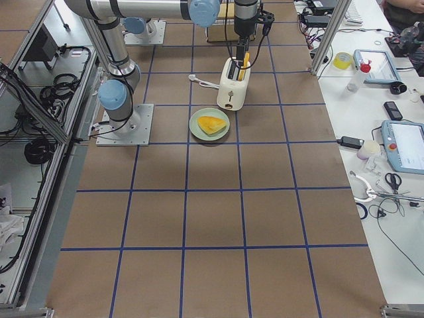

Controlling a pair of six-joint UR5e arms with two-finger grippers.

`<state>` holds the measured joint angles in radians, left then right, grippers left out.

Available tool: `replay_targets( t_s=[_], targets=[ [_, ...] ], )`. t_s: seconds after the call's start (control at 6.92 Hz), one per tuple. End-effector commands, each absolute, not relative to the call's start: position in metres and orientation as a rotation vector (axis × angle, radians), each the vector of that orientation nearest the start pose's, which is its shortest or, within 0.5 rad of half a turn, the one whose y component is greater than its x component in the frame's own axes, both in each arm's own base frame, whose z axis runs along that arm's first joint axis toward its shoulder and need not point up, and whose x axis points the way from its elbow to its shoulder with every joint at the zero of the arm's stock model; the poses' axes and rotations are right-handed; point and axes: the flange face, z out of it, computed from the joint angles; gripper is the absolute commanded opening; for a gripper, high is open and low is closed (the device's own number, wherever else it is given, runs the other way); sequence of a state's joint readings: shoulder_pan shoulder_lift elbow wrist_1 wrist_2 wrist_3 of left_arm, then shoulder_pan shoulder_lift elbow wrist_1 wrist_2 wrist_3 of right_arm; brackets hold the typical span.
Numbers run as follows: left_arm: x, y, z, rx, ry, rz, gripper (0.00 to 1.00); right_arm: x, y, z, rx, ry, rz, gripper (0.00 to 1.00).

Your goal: Press toaster with right arm

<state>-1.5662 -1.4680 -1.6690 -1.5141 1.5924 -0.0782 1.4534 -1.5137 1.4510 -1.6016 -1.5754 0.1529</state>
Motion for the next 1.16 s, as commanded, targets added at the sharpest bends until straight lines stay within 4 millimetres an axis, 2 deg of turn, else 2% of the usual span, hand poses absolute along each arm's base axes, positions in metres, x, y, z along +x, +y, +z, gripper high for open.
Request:
replay_targets(
  t_s=[0.0, 0.14, 0.29, 0.58, 1.01],
  targets=[
    [-0.129, -0.455, 0.494, -0.130, 3.118, -0.097, 1.00, 0.098, -0.539, 0.515, 0.357, 3.110, -0.146, 1.00],
    [-0.129, -0.455, 0.494, -0.130, 3.117, -0.097, 1.00, 0.101, -0.541, 0.510, 0.253, 3.122, -0.135, 1.00],
    [-0.129, -0.455, 0.494, -0.130, 3.117, -0.097, 1.00, 0.113, -0.541, 0.509, 0.175, 3.125, -0.137, 1.00],
    [-0.129, -0.455, 0.494, -0.130, 3.117, -0.097, 1.00, 0.124, -0.541, 0.508, 0.177, 3.066, -0.127, 1.00],
    [-0.129, -0.455, 0.494, -0.130, 3.117, -0.097, 1.00, 0.118, -0.539, 0.503, 0.188, 3.118, -0.114, 1.00]
  ],
)
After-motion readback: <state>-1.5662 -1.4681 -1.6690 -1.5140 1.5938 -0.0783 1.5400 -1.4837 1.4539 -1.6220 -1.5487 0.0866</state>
